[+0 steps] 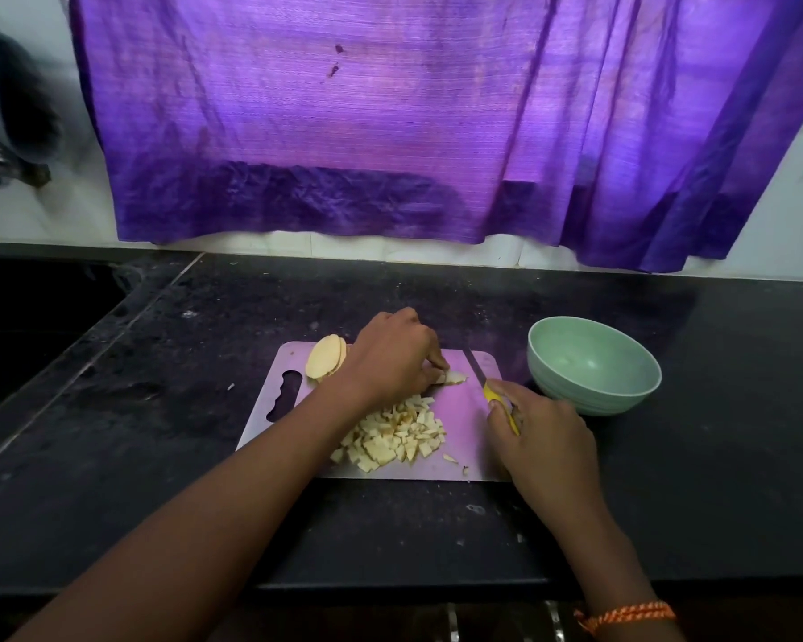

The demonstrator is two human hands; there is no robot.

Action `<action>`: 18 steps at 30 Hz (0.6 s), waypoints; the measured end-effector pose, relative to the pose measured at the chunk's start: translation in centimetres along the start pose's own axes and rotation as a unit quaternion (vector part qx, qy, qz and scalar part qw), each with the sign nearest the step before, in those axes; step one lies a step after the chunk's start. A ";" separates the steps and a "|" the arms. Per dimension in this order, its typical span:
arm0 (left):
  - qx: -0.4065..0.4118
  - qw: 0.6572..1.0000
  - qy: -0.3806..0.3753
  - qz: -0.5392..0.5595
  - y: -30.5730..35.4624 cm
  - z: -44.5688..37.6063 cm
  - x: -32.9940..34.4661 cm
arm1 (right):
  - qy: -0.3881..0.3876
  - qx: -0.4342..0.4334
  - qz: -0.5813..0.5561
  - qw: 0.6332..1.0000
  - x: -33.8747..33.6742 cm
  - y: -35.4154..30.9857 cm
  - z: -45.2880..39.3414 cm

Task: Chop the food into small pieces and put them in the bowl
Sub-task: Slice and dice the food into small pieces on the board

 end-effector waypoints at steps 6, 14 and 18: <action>-0.056 0.996 0.061 -0.037 -0.1 0.4 -1.0 | -0.018 -0.011 0.088 0.996 0.3 -1.0 1.2; -0.074 0.995 0.071 -0.005 -0.7 0.7 -1.1 | -0.032 -0.016 0.124 0.992 0.4 -1.7 1.3; -0.083 0.994 0.072 0.006 -0.7 0.5 -0.7 | -0.038 -0.033 0.139 0.989 0.8 -2.2 1.2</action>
Point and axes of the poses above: each hand's wrist, its own z-axis away from the middle knuckle, its own x-axis out of the palm, y = z × x, the point moved 10 cm from there along -z, towards the middle knuckle, and after that the axes turned 13 degrees about x, right-handed, at the moved point
